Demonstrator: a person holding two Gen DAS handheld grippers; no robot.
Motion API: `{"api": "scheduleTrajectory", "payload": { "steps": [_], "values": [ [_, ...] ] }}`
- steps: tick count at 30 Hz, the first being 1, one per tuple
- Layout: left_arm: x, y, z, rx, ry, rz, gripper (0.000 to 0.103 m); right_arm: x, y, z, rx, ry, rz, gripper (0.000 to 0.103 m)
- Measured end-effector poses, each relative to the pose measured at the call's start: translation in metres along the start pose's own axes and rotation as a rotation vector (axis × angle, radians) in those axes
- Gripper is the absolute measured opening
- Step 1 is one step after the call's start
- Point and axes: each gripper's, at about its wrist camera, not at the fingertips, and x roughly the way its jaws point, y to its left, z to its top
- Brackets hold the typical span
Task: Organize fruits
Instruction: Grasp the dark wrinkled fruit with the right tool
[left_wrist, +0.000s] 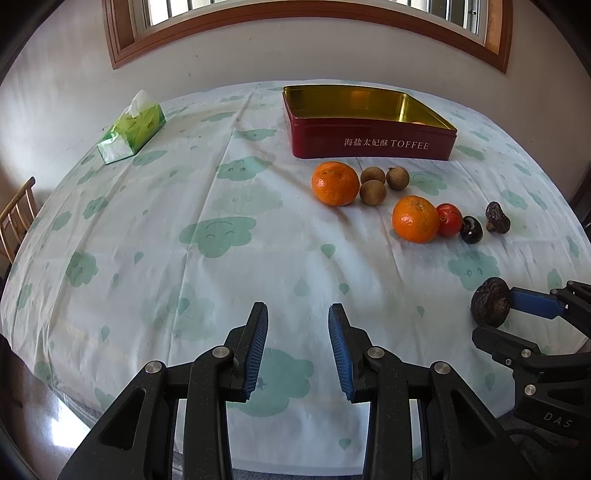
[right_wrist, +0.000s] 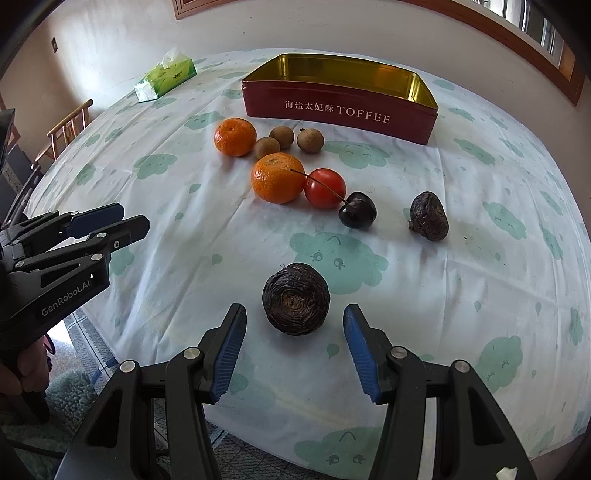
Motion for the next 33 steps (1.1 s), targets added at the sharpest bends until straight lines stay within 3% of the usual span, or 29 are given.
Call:
{"api": "scheduleTrajectory", "payload": {
  "steps": [7,10,19,33],
  "values": [
    [0.003,-0.001,-0.001,0.001,0.006,0.000,0.036,0.006,0.002,0.004,-0.010,0.012,0.001,0.050],
    [0.003,-0.001,-0.002,0.000,0.008,0.001,0.036,0.007,0.003,0.005,-0.016,0.013,-0.002,0.043],
    [0.006,-0.002,-0.003,-0.001,0.013,-0.002,0.036,0.010,0.000,0.005,0.001,0.018,0.003,0.035],
    [0.011,-0.013,0.001,0.017,0.015,-0.033,0.036,0.007,-0.019,0.002,0.071,-0.004,-0.015,0.034]
  ]
}}
